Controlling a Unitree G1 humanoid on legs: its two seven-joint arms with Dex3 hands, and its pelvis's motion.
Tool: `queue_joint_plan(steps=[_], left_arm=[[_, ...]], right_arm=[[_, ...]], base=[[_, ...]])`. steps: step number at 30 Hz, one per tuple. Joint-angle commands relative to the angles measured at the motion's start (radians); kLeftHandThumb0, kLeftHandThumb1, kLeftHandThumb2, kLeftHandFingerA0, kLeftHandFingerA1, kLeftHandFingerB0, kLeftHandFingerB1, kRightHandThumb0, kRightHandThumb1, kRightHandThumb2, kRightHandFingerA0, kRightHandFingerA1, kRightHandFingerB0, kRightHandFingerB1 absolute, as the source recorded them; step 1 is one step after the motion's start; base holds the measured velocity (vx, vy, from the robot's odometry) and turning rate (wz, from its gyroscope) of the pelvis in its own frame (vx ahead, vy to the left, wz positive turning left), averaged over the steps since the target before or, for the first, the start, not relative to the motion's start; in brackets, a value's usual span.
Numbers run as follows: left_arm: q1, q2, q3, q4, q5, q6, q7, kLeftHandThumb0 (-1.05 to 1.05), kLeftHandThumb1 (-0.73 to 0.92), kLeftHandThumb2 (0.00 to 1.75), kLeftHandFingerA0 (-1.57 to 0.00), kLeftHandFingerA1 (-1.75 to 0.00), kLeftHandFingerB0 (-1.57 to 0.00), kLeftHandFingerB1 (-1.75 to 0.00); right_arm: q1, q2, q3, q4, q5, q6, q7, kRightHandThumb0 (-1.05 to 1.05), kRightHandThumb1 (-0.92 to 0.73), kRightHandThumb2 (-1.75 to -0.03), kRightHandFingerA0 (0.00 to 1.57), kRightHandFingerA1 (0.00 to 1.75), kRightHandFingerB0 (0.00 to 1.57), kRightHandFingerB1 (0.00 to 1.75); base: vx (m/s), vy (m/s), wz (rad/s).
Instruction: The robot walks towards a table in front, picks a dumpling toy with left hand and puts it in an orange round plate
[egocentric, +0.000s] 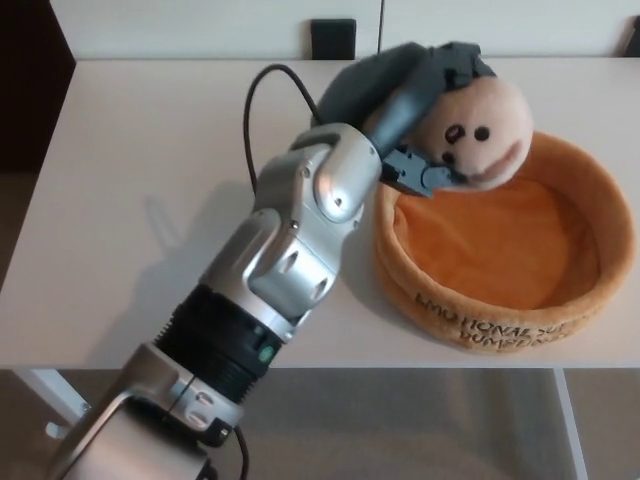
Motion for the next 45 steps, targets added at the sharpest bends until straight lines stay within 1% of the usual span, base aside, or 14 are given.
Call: queue_joint_plan(steps=[1,3,5,6,7,8,9,10,12,16,17,22,38,45], left_arm=[[-0.032,-0.011,-0.028,0.036,0.042,0.035,0.030,-0.16,0.65,0.60,-0.96,-1.12,-0.92,-0.59],[-0.034,-0.017,-0.039,0.041,0.046,0.038,0.028,-0.15,0.64,0.60,-0.88,-1.31,-0.89,-0.71],[-0.043,-0.026,-0.059,0.052,0.056,0.041,0.024,-0.17,0.64,0.59,-0.97,-1.08,-0.89,-0.56],[-0.036,-0.034,-0.066,0.045,0.055,0.050,0.019,-0.25,0.65,0.59,-0.89,-1.02,-0.58,-0.39],[-0.034,-0.036,-0.068,0.043,0.054,0.053,0.017,-0.25,0.65,0.59,-0.89,-1.02,-0.58,-0.39],[-0.046,-0.032,-0.074,0.051,0.053,0.061,-0.011,-0.60,0.43,0.73,-0.55,-0.59,-0.14,-0.38],[-0.063,-0.025,-0.081,0.063,0.051,0.070,-0.046,-0.60,0.43,0.73,-0.55,-0.59,-0.14,-0.38],[-0.076,-0.019,-0.091,0.068,0.052,0.081,-0.081,-0.71,0.41,0.79,-0.26,-0.50,-0.02,-0.20],[-0.102,-0.009,-0.110,0.071,0.050,0.111,-0.145,-0.80,0.37,0.72,-0.05,-0.29,-0.01,-0.15],[-0.119,-0.005,-0.119,0.071,0.044,0.138,-0.180,-0.80,0.37,0.72,-0.05,-0.29,-0.01,-0.15],[-0.154,0.028,-0.165,0.057,0.053,0.157,-0.292,-0.86,0.48,0.91,0.00,-0.11,0.00,-0.05],[-0.186,0.047,-0.200,0.061,0.052,0.184,-0.370,-0.88,0.48,0.92,0.00,-0.09,0.00,-0.06],[-0.170,0.103,-0.216,0.027,0.029,0.235,-0.476,-0.95,0.51,0.98,0.00,-0.05,0.00,-0.02],[-0.114,0.200,-0.123,-0.251,0.002,0.216,-0.499,-0.98,0.56,0.98,0.00,-0.02,0.00,-0.01]], right_arm=[[-0.010,-0.003,-0.001,-0.005,-0.001,0.006,-0.013,-0.24,-0.56,-0.58,0.83,1.32,0.45,0.37],[-0.015,-0.001,0.000,-0.006,-0.002,0.010,-0.014,-0.25,-0.57,-0.58,0.82,1.31,0.45,0.37],[-0.021,-0.006,-0.001,-0.007,-0.002,0.014,-0.014,-0.23,-0.57,-0.58,0.85,1.29,0.45,0.37],[-0.013,-0.005,-0.003,-0.006,0.000,0.006,-0.016,-0.24,-0.56,-0.57,0.87,1.21,0.46,0.37],[-0.010,-0.005,-0.004,-0.005,0.000,0.004,-0.017,-0.24,-0.56,-0.57,0.87,1.21,0.46,0.37],[-0.013,-0.005,0.000,-0.004,-0.005,0.004,-0.019,-0.25,-0.57,-0.57,0.87,1.23,0.46,0.37],[-0.019,-0.005,0.006,-0.003,-0.011,0.005,-0.021,-0.25,-0.57,-0.57,0.87,1.23,0.46,0.37],[-0.020,-0.005,0.005,-0.003,-0.010,0.005,-0.020,-0.24,-0.56,-0.57,0.86,1.27,0.45,0.37],[-0.023,-0.006,0.000,-0.004,-0.005,0.008,-0.016,-0.25,-0.56,-0.58,0.84,1.32,0.45,0.37],[-0.026,-0.008,-0.001,-0.005,-0.004,0.013,-0.014,-0.25,-0.56,-0.58,0.84,1.32,0.45,0.37],[-0.025,-0.006,0.003,-0.006,-0.008,0.012,-0.016,-0.25,-0.56,-0.58,0.85,1.30,0.44,0.37],[-0.027,-0.006,0.007,-0.006,-0.011,0.012,-0.018,-0.24,-0.57,-0.58,0.85,1.16,0.44,0.37],[-0.032,-0.005,0.018,-0.004,-0.022,0.006,-0.024,-0.24,-0.54,-0.57,0.84,1.31,0.46,0.38],[-0.027,-0.003,0.029,-0.004,-0.029,0.010,-0.027,-0.25,-0.56,-0.58,0.82,1.29,0.45,0.37]], base=[[0.00,0.000,0.00],[0.00,0.000,0.00],[0.00,0.000,0.00],[0.00,0.000,0.00],[0.00,0.000,0.00],[0.00,0.000,0.00],[0.00,0.000,0.00],[0.00,0.000,0.00],[0.00,0.000,0.00],[0.00,0.000,0.00],[0.00,0.000,0.00],[0.00,0.000,0.00],[0.00,0.000,0.00],[0.00,0.000,0.00]])
